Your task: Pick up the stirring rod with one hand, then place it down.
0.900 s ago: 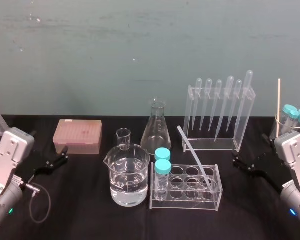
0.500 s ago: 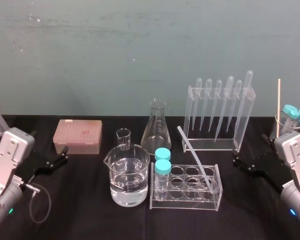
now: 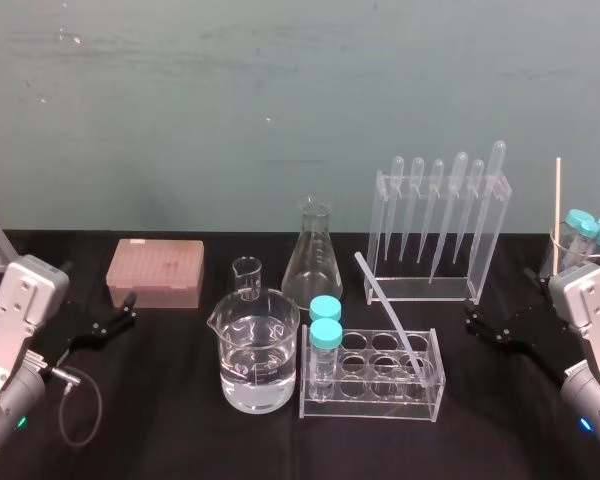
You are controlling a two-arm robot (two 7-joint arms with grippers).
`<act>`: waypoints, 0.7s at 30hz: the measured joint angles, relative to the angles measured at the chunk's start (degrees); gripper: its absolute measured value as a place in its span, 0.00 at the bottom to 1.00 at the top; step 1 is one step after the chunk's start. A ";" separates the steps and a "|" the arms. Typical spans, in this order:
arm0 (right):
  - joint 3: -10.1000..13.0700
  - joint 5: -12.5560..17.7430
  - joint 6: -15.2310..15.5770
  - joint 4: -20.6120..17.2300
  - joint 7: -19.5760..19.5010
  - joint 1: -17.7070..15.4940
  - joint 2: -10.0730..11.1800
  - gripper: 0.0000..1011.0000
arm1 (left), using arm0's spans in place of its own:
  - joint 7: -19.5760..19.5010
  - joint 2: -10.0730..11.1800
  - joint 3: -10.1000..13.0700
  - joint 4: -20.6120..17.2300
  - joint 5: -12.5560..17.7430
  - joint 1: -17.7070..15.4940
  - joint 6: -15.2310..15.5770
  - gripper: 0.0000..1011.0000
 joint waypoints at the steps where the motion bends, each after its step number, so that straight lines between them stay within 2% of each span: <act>1: 0.00 0.00 0.00 0.00 0.00 0.00 0.00 0.99 | 0.00 0.00 0.00 0.00 0.00 0.00 0.00 0.99; 21: 0.00 0.00 0.00 0.00 0.00 0.00 0.00 0.99 | 0.00 0.00 0.00 0.00 0.00 0.00 0.00 0.99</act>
